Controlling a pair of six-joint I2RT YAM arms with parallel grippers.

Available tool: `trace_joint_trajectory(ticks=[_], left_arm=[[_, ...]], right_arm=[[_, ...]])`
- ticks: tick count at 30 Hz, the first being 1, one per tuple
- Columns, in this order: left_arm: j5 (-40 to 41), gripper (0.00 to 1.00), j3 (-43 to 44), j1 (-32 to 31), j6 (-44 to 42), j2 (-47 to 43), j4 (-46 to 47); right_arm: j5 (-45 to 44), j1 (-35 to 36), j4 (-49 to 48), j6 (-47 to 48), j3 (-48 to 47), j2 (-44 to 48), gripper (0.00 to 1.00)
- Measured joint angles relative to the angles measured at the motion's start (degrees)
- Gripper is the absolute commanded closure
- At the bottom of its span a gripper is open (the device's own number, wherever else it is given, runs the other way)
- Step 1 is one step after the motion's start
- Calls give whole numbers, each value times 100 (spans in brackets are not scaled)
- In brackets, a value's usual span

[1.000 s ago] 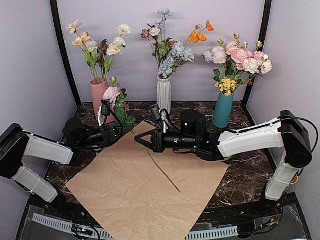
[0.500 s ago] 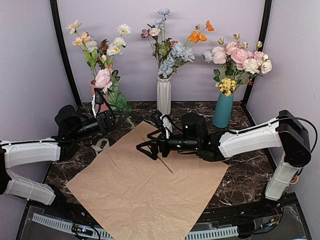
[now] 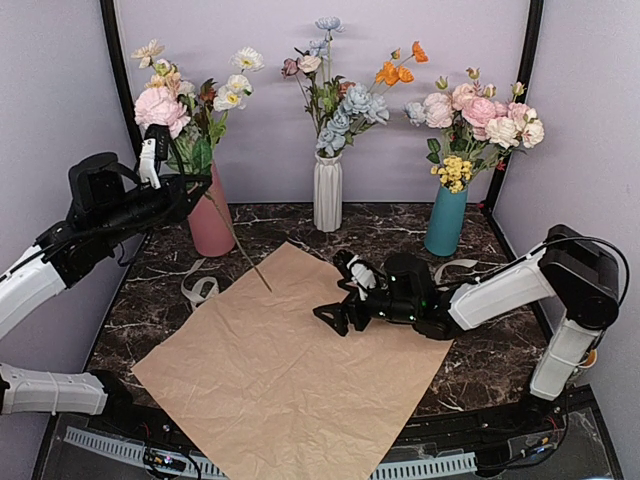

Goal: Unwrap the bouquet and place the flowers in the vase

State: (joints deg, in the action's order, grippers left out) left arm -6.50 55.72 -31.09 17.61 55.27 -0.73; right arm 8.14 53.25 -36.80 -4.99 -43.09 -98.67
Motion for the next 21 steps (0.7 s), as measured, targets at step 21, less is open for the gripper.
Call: trace_joint_trajectory(ticks=[21], left_arm=[[3482, 100, 3882, 17, -2979, 1707, 52]], right_arm=[[-155, 0, -229, 175, 146, -33, 2]])
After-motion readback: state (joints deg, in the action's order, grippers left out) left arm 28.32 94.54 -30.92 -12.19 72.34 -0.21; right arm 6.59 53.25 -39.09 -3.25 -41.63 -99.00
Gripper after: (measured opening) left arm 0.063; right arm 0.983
